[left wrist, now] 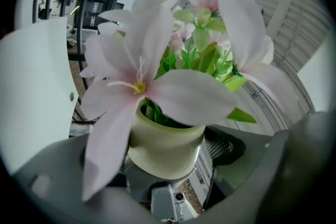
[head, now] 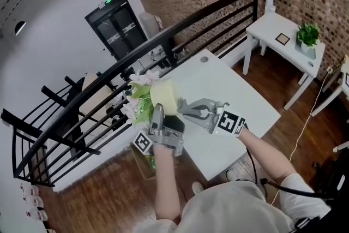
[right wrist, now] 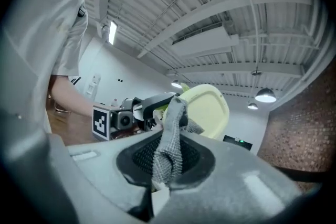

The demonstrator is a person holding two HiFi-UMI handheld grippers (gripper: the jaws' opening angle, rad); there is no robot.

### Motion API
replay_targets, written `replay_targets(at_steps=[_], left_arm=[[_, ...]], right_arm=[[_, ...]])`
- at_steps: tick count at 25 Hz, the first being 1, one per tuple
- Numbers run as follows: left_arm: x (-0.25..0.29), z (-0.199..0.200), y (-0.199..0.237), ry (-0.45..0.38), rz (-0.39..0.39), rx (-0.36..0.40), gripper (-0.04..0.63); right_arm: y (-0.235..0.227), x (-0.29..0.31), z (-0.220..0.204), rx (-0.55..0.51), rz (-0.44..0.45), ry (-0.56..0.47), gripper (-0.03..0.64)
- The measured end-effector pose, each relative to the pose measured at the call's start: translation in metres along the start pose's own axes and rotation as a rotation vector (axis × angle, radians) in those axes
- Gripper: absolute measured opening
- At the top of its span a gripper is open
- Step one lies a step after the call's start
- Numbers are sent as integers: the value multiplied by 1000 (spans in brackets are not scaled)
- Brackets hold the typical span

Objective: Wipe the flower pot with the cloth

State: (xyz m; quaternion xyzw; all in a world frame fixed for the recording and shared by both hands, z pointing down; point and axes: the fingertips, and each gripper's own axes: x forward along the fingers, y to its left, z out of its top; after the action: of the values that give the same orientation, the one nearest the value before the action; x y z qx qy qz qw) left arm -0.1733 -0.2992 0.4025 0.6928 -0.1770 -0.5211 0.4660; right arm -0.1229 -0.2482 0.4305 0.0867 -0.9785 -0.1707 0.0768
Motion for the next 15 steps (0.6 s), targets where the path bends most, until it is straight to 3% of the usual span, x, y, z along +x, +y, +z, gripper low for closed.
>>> replay_targets(at_steps=[3,7,11,15], left_arm=[[-9,-4,2,23,51,83,477],[-32,-13,38,113,257,313,477],[-68,6,88,205,472,489,477],[-93,-3,129,288,574,562,476]], right_arm=[[8,-15,-3,75,-13,-40,6],[-20,-64,-5,333,-220,-196,6],[-27,-83,-37,429,-317,-175,6],[-18,-109,-85,579,-402,-155,6]])
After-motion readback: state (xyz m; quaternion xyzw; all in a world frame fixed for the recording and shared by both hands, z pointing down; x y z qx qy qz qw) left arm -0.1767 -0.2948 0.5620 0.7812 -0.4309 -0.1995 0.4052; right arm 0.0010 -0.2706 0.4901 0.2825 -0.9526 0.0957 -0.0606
